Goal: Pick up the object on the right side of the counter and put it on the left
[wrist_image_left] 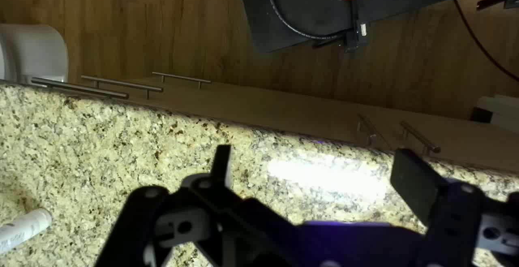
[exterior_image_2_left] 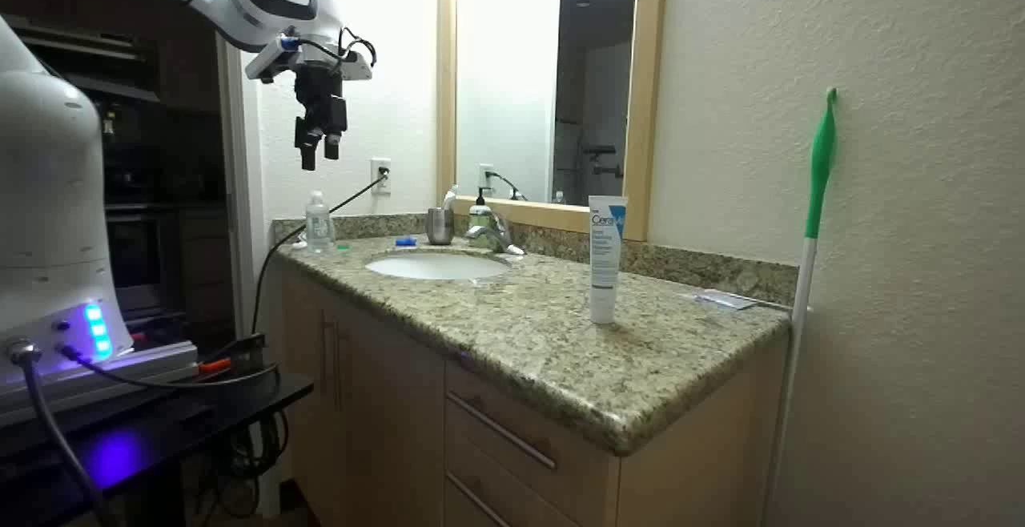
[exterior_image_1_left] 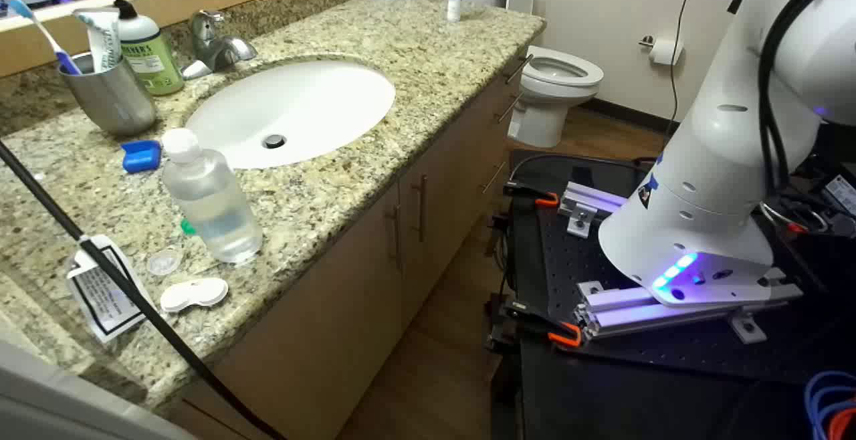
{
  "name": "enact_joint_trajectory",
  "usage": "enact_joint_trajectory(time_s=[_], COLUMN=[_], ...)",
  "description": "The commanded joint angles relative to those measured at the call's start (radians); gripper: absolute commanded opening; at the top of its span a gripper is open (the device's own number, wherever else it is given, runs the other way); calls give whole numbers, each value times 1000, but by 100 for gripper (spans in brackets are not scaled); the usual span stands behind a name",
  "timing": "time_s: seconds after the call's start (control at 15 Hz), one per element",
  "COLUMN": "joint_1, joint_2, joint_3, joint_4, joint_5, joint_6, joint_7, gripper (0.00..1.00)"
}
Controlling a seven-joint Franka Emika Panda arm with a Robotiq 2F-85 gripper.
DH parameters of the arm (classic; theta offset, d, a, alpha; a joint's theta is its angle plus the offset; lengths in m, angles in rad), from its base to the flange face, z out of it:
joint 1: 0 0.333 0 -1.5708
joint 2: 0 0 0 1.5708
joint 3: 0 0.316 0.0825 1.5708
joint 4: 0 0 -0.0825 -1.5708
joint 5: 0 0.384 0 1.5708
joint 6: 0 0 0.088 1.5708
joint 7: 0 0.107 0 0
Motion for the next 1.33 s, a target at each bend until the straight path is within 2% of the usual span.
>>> enact_joint_trajectory(time_s=[0.0, 0.33, 0.47, 0.6, 0.67, 0.8, 0.93, 1.0, 1.13, 1.27], joint_1=[9, -25, -35, -39, -50, -57, -58, -54, -48, -55], joint_2=[0, 182, 283, 344, 252, 317, 338, 394, 500, 613], joint_3=[-7, -177, -258, -315, -261, -294, -296, -289, -305, -327], joint_4=[2, 291, 391, 472, 382, 438, 453, 485, 580, 703], joint_5=[-4, 154, 228, 340, 270, 320, 328, 346, 451, 580], joint_6=[-3, 5, 46, -12, 26, 21, 17, 47, 86, 108], joint_7=[3, -17, -19, -35, -15, -29, -28, 32, 114, 133], gripper=[100, 100, 100, 100, 100, 100, 100, 100, 100, 100])
